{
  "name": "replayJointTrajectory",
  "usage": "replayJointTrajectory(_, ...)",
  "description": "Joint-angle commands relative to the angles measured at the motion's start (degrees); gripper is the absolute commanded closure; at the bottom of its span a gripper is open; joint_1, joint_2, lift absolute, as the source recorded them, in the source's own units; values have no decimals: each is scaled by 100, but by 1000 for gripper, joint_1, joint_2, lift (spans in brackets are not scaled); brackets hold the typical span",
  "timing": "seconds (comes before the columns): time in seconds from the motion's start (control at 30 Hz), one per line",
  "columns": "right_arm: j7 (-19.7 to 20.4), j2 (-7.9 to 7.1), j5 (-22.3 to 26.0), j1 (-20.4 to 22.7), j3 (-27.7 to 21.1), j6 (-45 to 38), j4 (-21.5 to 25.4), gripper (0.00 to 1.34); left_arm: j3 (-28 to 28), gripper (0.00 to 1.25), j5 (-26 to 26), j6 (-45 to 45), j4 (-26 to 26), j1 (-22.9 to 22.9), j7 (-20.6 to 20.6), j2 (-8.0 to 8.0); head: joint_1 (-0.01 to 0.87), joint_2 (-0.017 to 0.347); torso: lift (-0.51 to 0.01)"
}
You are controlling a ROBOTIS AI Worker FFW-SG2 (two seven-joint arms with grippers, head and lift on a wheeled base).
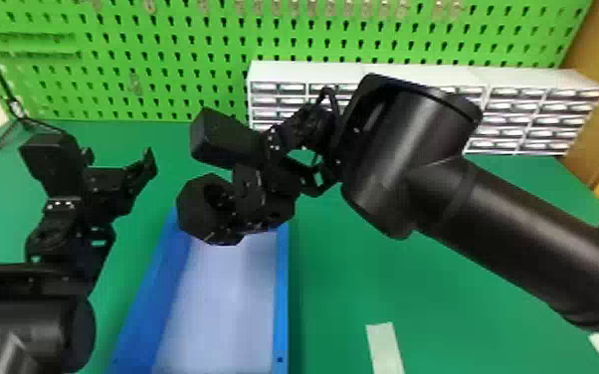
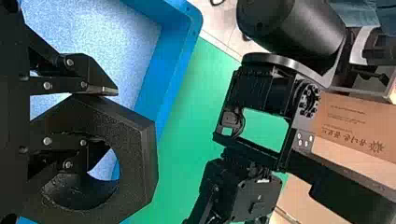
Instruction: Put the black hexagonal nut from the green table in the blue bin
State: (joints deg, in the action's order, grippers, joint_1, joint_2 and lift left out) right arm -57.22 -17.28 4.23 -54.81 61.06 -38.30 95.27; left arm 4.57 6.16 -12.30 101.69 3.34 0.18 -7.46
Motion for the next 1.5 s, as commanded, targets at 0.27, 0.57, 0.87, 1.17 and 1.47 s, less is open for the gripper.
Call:
replayJointTrajectory(0.27, 0, -12, -10, -56, 82, 25, 0, 987, 0, 279, -1, 0, 0, -9, 0, -1, 686, 28, -96)
replayJointTrajectory(0.57, 9, -38, -133, -47, 91, 42, 0, 776, 0, 279, 8, 0, 0, 0, 0, -10, 686, 28, -96)
replayJointTrajectory(0.87, 9, -47, -291, -38, 99, 25, 0, 394, -17, 286, 16, 9, 0, 0, 0, -36, 686, 28, -96)
replayJointTrajectory(1.17, 18, -38, -344, -12, 73, 16, 0, 344, -17, 291, 34, 9, 0, 0, 0, -45, 686, 28, -96)
replayJointTrajectory(1.47, 18, -47, -353, -3, 64, 16, 0, 344, -17, 291, 34, 9, 0, -9, 0, -54, 686, 28, -96)
